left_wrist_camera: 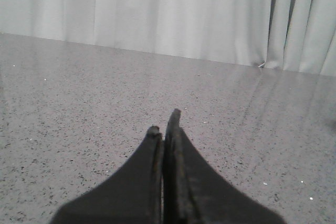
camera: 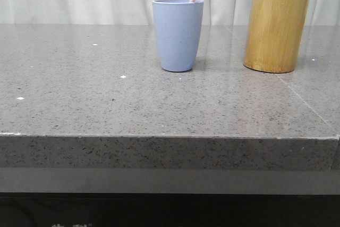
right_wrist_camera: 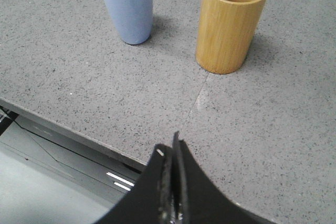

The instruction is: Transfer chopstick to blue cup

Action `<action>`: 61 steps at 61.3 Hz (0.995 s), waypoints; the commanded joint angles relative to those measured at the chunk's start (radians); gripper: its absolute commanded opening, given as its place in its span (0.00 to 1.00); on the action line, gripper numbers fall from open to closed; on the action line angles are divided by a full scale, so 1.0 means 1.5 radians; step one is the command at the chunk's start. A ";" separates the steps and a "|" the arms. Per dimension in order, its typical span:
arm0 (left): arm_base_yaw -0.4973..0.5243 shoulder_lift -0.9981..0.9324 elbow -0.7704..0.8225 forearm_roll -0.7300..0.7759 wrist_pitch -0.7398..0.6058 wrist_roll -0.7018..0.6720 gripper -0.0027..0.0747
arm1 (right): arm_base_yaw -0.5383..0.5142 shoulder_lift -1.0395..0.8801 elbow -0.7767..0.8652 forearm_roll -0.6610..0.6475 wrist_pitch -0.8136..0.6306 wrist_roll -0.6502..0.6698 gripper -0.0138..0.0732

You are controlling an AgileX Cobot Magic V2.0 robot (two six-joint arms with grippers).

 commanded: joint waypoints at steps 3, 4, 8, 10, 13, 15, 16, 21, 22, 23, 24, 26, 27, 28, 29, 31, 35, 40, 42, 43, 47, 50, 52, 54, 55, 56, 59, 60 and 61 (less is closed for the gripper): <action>0.000 -0.015 0.008 0.025 -0.061 -0.041 0.01 | 0.002 0.003 -0.014 0.012 -0.046 -0.006 0.08; 0.000 -0.015 0.008 0.036 -0.061 -0.050 0.01 | 0.002 0.003 -0.014 0.012 -0.046 -0.006 0.08; 0.000 -0.015 0.008 0.076 -0.061 -0.090 0.01 | 0.002 0.003 -0.014 0.012 -0.046 -0.006 0.08; 0.000 -0.015 0.008 0.078 -0.061 -0.092 0.01 | 0.002 0.003 -0.014 0.012 -0.046 -0.006 0.08; 0.000 -0.015 0.008 0.078 -0.061 -0.092 0.01 | 0.002 0.003 -0.014 0.012 -0.046 -0.006 0.08; 0.000 -0.015 0.008 0.078 -0.061 -0.092 0.01 | 0.002 0.003 -0.014 0.012 -0.046 -0.006 0.08; 0.000 -0.015 0.008 0.078 -0.061 -0.092 0.01 | 0.002 0.003 -0.014 0.012 -0.046 -0.006 0.08; 0.000 -0.015 0.008 0.078 -0.061 -0.092 0.01 | 0.002 0.003 -0.014 0.012 -0.046 -0.006 0.08; 0.000 -0.015 0.008 0.078 -0.061 -0.092 0.01 | 0.002 0.003 -0.014 0.012 -0.046 -0.006 0.08; 0.000 -0.015 0.008 0.077 -0.061 -0.092 0.01 | 0.002 0.003 -0.014 0.012 -0.046 -0.006 0.08; 0.000 -0.015 0.008 0.077 -0.061 -0.092 0.01 | 0.002 0.003 -0.014 0.012 -0.046 -0.006 0.08; 0.000 -0.015 0.008 0.077 -0.061 -0.092 0.01 | 0.002 0.003 -0.014 0.012 -0.046 -0.006 0.08; 0.000 -0.015 0.008 0.077 -0.061 -0.092 0.01 | 0.002 0.003 -0.014 0.012 -0.046 -0.006 0.08; 0.000 -0.015 0.008 0.077 -0.061 -0.092 0.01 | 0.002 0.003 -0.014 0.012 -0.046 -0.006 0.08; 0.000 -0.015 0.008 0.075 -0.061 -0.092 0.01 | 0.002 0.003 -0.014 0.012 -0.046 -0.006 0.08; 0.000 -0.015 0.008 0.072 -0.061 -0.092 0.01 | 0.002 0.003 -0.014 0.012 -0.046 -0.006 0.08; 0.000 -0.015 0.008 0.072 -0.061 -0.092 0.01 | 0.002 0.003 -0.014 0.012 -0.046 -0.006 0.08; 0.000 -0.015 0.008 0.072 -0.061 -0.092 0.01 | 0.002 0.003 -0.014 0.012 -0.046 -0.006 0.08; 0.000 -0.015 0.008 0.072 -0.061 -0.092 0.01 | 0.002 0.003 -0.014 0.012 -0.046 -0.006 0.08; 0.000 -0.015 0.008 0.072 -0.061 -0.092 0.01 | 0.002 0.003 -0.014 0.012 -0.046 -0.006 0.08; 0.000 -0.015 0.008 0.072 -0.061 -0.092 0.01 | 0.002 0.003 -0.014 0.012 -0.046 -0.006 0.08; 0.000 -0.015 0.008 0.072 -0.061 -0.092 0.01 | 0.002 0.003 -0.014 0.012 -0.046 -0.006 0.08; 0.000 -0.015 0.008 0.072 -0.061 -0.092 0.01 | 0.002 0.003 -0.014 0.012 -0.046 -0.006 0.08; 0.000 -0.015 0.008 0.072 -0.061 -0.092 0.01 | 0.002 0.003 -0.014 0.012 -0.046 -0.006 0.08; 0.000 -0.015 0.008 0.072 -0.061 -0.092 0.01 | 0.002 0.003 -0.014 0.012 -0.046 -0.006 0.08; 0.000 -0.015 0.008 0.072 -0.061 -0.092 0.01 | 0.002 0.003 -0.014 0.012 -0.046 -0.006 0.08; 0.000 -0.015 0.008 0.072 -0.061 -0.092 0.01 | 0.002 0.003 -0.014 0.012 -0.046 -0.006 0.08; 0.000 -0.015 0.008 0.072 -0.061 -0.092 0.01 | 0.002 0.003 -0.014 0.012 -0.046 -0.006 0.08; 0.000 -0.015 0.008 0.072 -0.061 -0.092 0.01 | 0.002 0.003 -0.014 0.012 -0.046 -0.006 0.08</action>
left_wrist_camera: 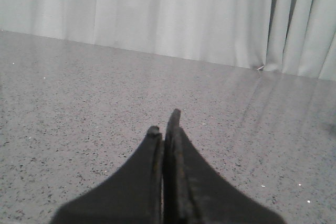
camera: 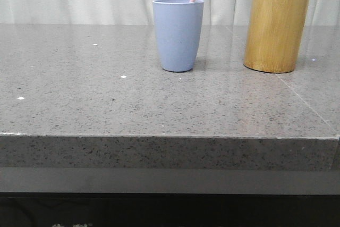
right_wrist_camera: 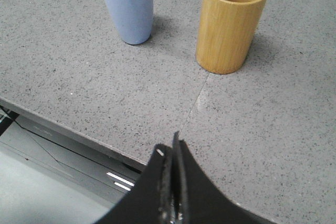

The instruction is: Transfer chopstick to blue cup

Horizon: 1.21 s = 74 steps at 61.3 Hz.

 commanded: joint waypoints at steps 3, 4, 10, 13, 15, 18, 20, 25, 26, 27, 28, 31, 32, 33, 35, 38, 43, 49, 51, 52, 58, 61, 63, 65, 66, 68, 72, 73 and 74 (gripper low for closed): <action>0.000 -0.015 0.008 -0.004 -0.060 -0.006 0.01 | 0.002 0.003 -0.014 0.012 -0.046 -0.006 0.08; 0.000 -0.015 0.008 -0.004 -0.060 -0.006 0.01 | 0.002 0.003 -0.014 0.012 -0.046 -0.006 0.08; 0.000 -0.015 0.008 -0.004 -0.060 -0.006 0.01 | 0.002 0.003 -0.014 0.012 -0.046 -0.006 0.08; 0.000 -0.015 0.008 -0.004 -0.060 -0.006 0.01 | 0.002 0.003 -0.014 0.012 -0.046 -0.006 0.08; 0.000 -0.015 0.008 -0.004 -0.060 -0.006 0.01 | 0.002 0.003 -0.014 0.012 -0.046 -0.006 0.08; 0.000 -0.015 0.008 -0.004 -0.060 -0.006 0.01 | 0.002 0.003 -0.014 0.012 -0.046 -0.006 0.08; 0.000 -0.015 0.008 -0.004 -0.060 -0.006 0.01 | 0.002 0.003 -0.014 0.012 -0.046 -0.006 0.08; 0.000 -0.015 0.008 -0.004 -0.060 -0.006 0.01 | 0.002 -0.003 -0.009 0.009 -0.059 -0.006 0.08; 0.000 -0.015 0.008 -0.004 -0.060 -0.006 0.01 | 0.002 -0.006 -0.004 0.006 -0.064 -0.006 0.08; 0.000 -0.015 0.008 -0.004 -0.060 -0.006 0.01 | 0.002 -0.009 0.002 0.002 -0.073 -0.006 0.08; 0.000 -0.015 0.008 -0.004 -0.060 -0.006 0.01 | 0.002 -0.017 0.013 -0.003 -0.088 -0.006 0.08; 0.000 -0.015 0.008 -0.004 -0.060 -0.006 0.01 | 0.002 -0.043 0.045 -0.005 -0.140 -0.006 0.08; 0.000 -0.015 0.008 -0.004 -0.060 -0.006 0.01 | 0.002 -0.056 0.065 -0.009 -0.158 -0.006 0.08; 0.000 -0.015 0.008 -0.004 -0.060 -0.006 0.01 | 0.002 -0.066 0.080 -0.013 -0.189 -0.006 0.08; 0.000 -0.015 0.008 -0.004 -0.060 -0.006 0.01 | 0.002 -0.087 0.113 -0.019 -0.234 -0.006 0.08; 0.000 -0.015 0.008 -0.004 -0.060 -0.006 0.01 | 0.002 -0.125 0.178 -0.020 -0.313 -0.006 0.08; 0.000 -0.015 0.008 -0.004 -0.060 -0.006 0.01 | -0.008 -0.188 0.296 -0.022 -0.443 -0.006 0.08; 0.000 -0.015 0.008 -0.004 -0.060 -0.006 0.01 | -0.029 -0.250 0.420 -0.019 -0.574 -0.006 0.08; 0.000 -0.015 0.008 -0.004 -0.060 -0.006 0.01 | -0.036 -0.265 0.450 -0.019 -0.594 -0.006 0.08; 0.000 -0.015 0.008 -0.004 -0.060 -0.006 0.01 | -0.039 -0.273 0.470 -0.019 -0.603 -0.006 0.08; 0.000 -0.015 0.008 -0.004 -0.060 -0.006 0.01 | -0.053 -0.319 0.542 -0.019 -0.638 -0.006 0.08; 0.000 -0.015 0.008 -0.004 -0.060 -0.006 0.01 | -0.055 -0.334 0.567 -0.019 -0.649 -0.006 0.08; 0.000 -0.015 0.008 -0.004 -0.060 -0.006 0.01 | -0.055 -0.341 0.579 -0.019 -0.654 -0.006 0.08; 0.000 -0.015 0.008 -0.004 -0.060 -0.006 0.01 | -0.055 -0.347 0.592 -0.019 -0.659 -0.006 0.08; 0.000 -0.015 0.008 -0.004 -0.060 -0.006 0.01 | -0.055 -0.351 0.597 -0.019 -0.663 -0.006 0.08; 0.000 -0.015 0.008 -0.004 -0.060 -0.006 0.01 | -0.055 -0.359 0.609 -0.018 -0.671 -0.006 0.08; 0.000 -0.015 0.008 -0.004 -0.060 -0.006 0.01 | -0.055 -0.386 0.623 -0.016 -0.677 -0.006 0.08; 0.000 -0.015 0.008 -0.004 -0.060 -0.006 0.01 | -0.056 -0.387 0.622 -0.016 -0.671 -0.006 0.08; 0.000 -0.015 0.008 -0.004 -0.060 -0.006 0.01 | -0.057 -0.385 0.622 -0.016 -0.674 -0.006 0.08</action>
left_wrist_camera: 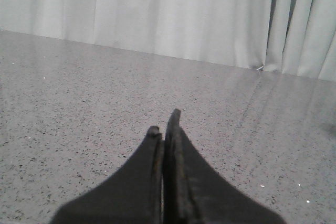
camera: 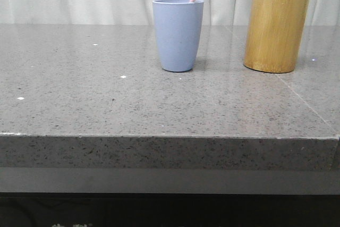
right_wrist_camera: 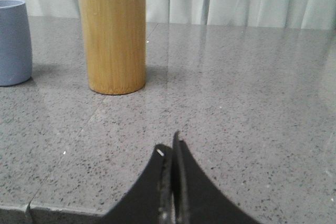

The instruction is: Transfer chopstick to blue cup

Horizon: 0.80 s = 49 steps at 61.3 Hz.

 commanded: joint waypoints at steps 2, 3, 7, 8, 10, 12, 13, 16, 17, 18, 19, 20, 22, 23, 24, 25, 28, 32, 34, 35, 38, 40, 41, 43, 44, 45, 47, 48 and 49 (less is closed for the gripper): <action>0.000 -0.014 0.008 -0.004 -0.059 -0.006 0.01 | -0.006 -0.017 -0.001 0.003 -0.074 -0.006 0.08; 0.000 -0.014 0.008 -0.004 -0.059 -0.006 0.01 | -0.006 -0.016 -0.001 0.003 -0.074 -0.006 0.08; 0.000 -0.014 0.008 -0.004 -0.059 -0.006 0.01 | -0.008 -0.017 -0.001 0.003 -0.073 -0.006 0.08; 0.000 -0.014 0.008 -0.004 -0.059 -0.006 0.01 | -0.008 -0.017 -0.001 0.003 -0.073 -0.006 0.08; 0.000 -0.014 0.008 -0.004 -0.059 -0.006 0.01 | -0.008 -0.017 -0.001 0.003 -0.073 -0.006 0.08; 0.000 -0.014 0.008 -0.004 -0.059 -0.006 0.01 | -0.008 -0.017 -0.001 0.003 -0.073 -0.006 0.08; 0.000 -0.014 0.008 -0.004 -0.059 -0.006 0.01 | -0.008 -0.017 -0.001 0.003 -0.074 -0.006 0.08; 0.000 -0.014 0.008 -0.004 -0.059 -0.006 0.01 | -0.008 -0.017 -0.001 0.003 -0.074 -0.006 0.08; 0.000 -0.014 0.008 -0.004 -0.059 -0.006 0.01 | -0.008 -0.017 -0.001 0.003 -0.074 -0.006 0.08; 0.000 -0.014 0.008 -0.004 -0.059 -0.006 0.01 | -0.008 -0.017 -0.001 0.003 -0.074 -0.006 0.08; 0.000 -0.014 0.008 -0.004 -0.059 -0.006 0.01 | -0.008 -0.017 -0.001 0.003 -0.074 -0.006 0.08; 0.000 -0.014 0.008 -0.004 -0.059 -0.006 0.01 | -0.008 -0.017 -0.001 0.003 -0.074 -0.006 0.08; 0.000 -0.014 0.008 -0.004 -0.059 -0.006 0.01 | -0.008 -0.017 -0.001 0.003 -0.074 -0.006 0.08; 0.000 -0.014 0.008 -0.004 -0.059 -0.006 0.01 | -0.008 -0.017 -0.001 0.003 -0.075 -0.006 0.08; 0.000 -0.014 0.008 -0.004 -0.059 -0.006 0.01 | -0.008 -0.017 -0.001 0.003 -0.075 -0.006 0.08; 0.000 -0.014 0.008 -0.004 -0.059 -0.006 0.01 | -0.008 -0.017 -0.001 0.004 -0.075 -0.006 0.08; 0.000 -0.014 0.008 -0.004 -0.059 -0.006 0.01 | -0.008 -0.017 -0.001 0.007 -0.076 -0.004 0.08; 0.000 -0.014 0.008 -0.004 -0.059 -0.006 0.01 | -0.007 -0.019 -0.001 -0.006 -0.086 0.022 0.08; 0.000 -0.014 0.008 -0.004 -0.059 -0.006 0.01 | -0.007 -0.019 -0.001 -0.021 -0.090 0.045 0.08; 0.000 -0.014 0.008 -0.004 -0.059 -0.006 0.01 | -0.007 -0.019 -0.001 -0.036 -0.093 0.064 0.08; 0.000 -0.014 0.008 -0.004 -0.059 -0.006 0.01 | -0.006 -0.019 -0.001 -0.077 -0.105 0.118 0.08; 0.000 -0.014 0.008 -0.004 -0.059 -0.006 0.01 | -0.006 -0.019 -0.001 -0.094 -0.112 0.147 0.08; 0.000 -0.014 0.008 -0.004 -0.059 -0.006 0.01 | -0.006 -0.019 -0.001 -0.109 -0.113 0.166 0.08; 0.000 -0.014 0.008 -0.004 -0.059 -0.006 0.01 | -0.006 -0.019 -0.001 -0.133 -0.113 0.188 0.08; 0.000 -0.014 0.008 -0.004 -0.059 -0.006 0.01 | -0.006 -0.019 -0.001 -0.150 -0.115 0.203 0.08; 0.000 -0.014 0.008 -0.004 -0.059 -0.006 0.01 | -0.006 -0.019 -0.001 -0.160 -0.115 0.211 0.08; 0.000 -0.014 0.008 -0.004 -0.059 -0.006 0.01 | -0.006 -0.019 -0.001 -0.176 -0.115 0.220 0.08; 0.000 -0.014 0.008 -0.004 -0.059 -0.006 0.01 | -0.005 -0.019 -0.001 -0.183 -0.114 0.223 0.08; 0.000 -0.014 0.008 -0.004 -0.059 -0.006 0.01 | -0.005 -0.019 -0.001 -0.184 -0.113 0.223 0.08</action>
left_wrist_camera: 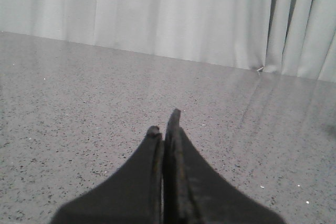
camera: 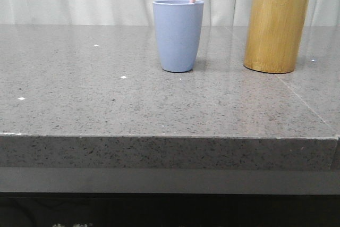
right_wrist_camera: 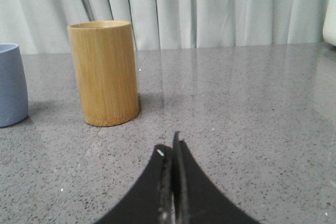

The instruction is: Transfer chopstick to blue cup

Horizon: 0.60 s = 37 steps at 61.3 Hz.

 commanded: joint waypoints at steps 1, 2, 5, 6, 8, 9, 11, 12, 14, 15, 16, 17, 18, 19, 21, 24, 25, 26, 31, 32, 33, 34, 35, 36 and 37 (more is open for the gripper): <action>0.000 -0.014 0.008 -0.004 -0.058 -0.006 0.01 | -0.001 -0.016 -0.002 -0.050 -0.058 0.035 0.08; 0.000 -0.014 0.008 -0.004 -0.058 -0.006 0.01 | -0.001 -0.016 -0.002 -0.050 -0.058 0.035 0.08; 0.000 -0.014 0.008 -0.004 -0.058 -0.006 0.01 | 0.001 -0.016 -0.002 -0.049 -0.056 0.035 0.08; 0.000 -0.014 0.008 -0.004 -0.058 -0.006 0.01 | 0.002 -0.016 -0.002 -0.049 -0.056 0.035 0.08; 0.000 -0.014 0.008 -0.004 -0.058 -0.006 0.01 | 0.004 -0.016 -0.002 -0.049 -0.056 0.035 0.08; 0.000 -0.014 0.008 -0.004 -0.058 -0.006 0.01 | 0.006 -0.016 -0.002 -0.049 -0.056 0.035 0.08; 0.000 -0.014 0.008 -0.004 -0.058 -0.006 0.01 | 0.009 -0.016 -0.002 -0.049 -0.056 0.035 0.08; 0.000 -0.014 0.008 -0.004 -0.058 -0.006 0.01 | 0.012 -0.016 -0.002 -0.049 -0.057 0.035 0.08; 0.000 -0.014 0.008 -0.004 -0.058 -0.006 0.01 | 0.019 -0.016 -0.002 -0.049 -0.056 0.035 0.08; 0.000 -0.014 0.008 -0.004 -0.058 -0.006 0.01 | 0.023 -0.016 -0.002 -0.050 -0.056 0.035 0.08; 0.000 -0.014 0.008 -0.004 -0.058 -0.006 0.01 | 0.026 -0.016 -0.002 -0.050 -0.056 0.035 0.08; 0.000 -0.014 0.008 -0.004 -0.058 -0.006 0.01 | 0.031 -0.016 -0.002 -0.050 -0.056 0.035 0.08; 0.000 -0.014 0.008 -0.004 -0.058 -0.006 0.01 | 0.034 -0.016 -0.002 -0.050 -0.057 0.035 0.08; 0.000 -0.014 0.008 -0.004 -0.058 -0.006 0.01 | 0.037 -0.016 -0.002 -0.050 -0.057 0.035 0.08; 0.000 -0.014 0.008 -0.004 -0.058 -0.006 0.01 | 0.039 -0.016 -0.002 -0.050 -0.057 0.035 0.08; 0.000 -0.014 0.008 -0.004 -0.058 -0.006 0.01 | 0.036 -0.016 -0.002 -0.050 -0.057 0.035 0.08; 0.000 -0.014 0.008 -0.004 -0.058 -0.006 0.01 | 0.033 -0.016 -0.002 -0.050 -0.057 0.035 0.08; 0.000 -0.014 0.008 -0.004 -0.058 -0.006 0.01 | 0.030 -0.016 -0.002 -0.050 -0.056 0.035 0.08; 0.000 -0.014 0.008 -0.004 -0.058 -0.006 0.01 | 0.024 -0.016 -0.002 -0.050 -0.056 0.035 0.08; 0.000 -0.014 0.008 -0.004 -0.058 -0.006 0.01 | 0.024 -0.016 -0.002 -0.050 -0.056 0.035 0.08; 0.000 -0.014 0.008 -0.004 -0.058 -0.006 0.01 | 0.024 -0.016 -0.002 -0.050 -0.056 0.035 0.08; 0.000 -0.014 0.008 -0.004 -0.058 -0.006 0.01 | 0.024 -0.016 -0.002 -0.050 -0.056 0.035 0.08; 0.000 -0.014 0.008 -0.004 -0.058 -0.006 0.01 | 0.024 -0.016 -0.002 -0.050 -0.056 0.035 0.08; 0.000 -0.014 0.008 -0.004 -0.058 -0.006 0.01 | 0.023 -0.016 -0.002 -0.050 -0.056 0.035 0.08; 0.000 -0.014 0.008 -0.004 -0.058 -0.006 0.01 | 0.023 -0.016 -0.002 -0.050 -0.056 0.035 0.08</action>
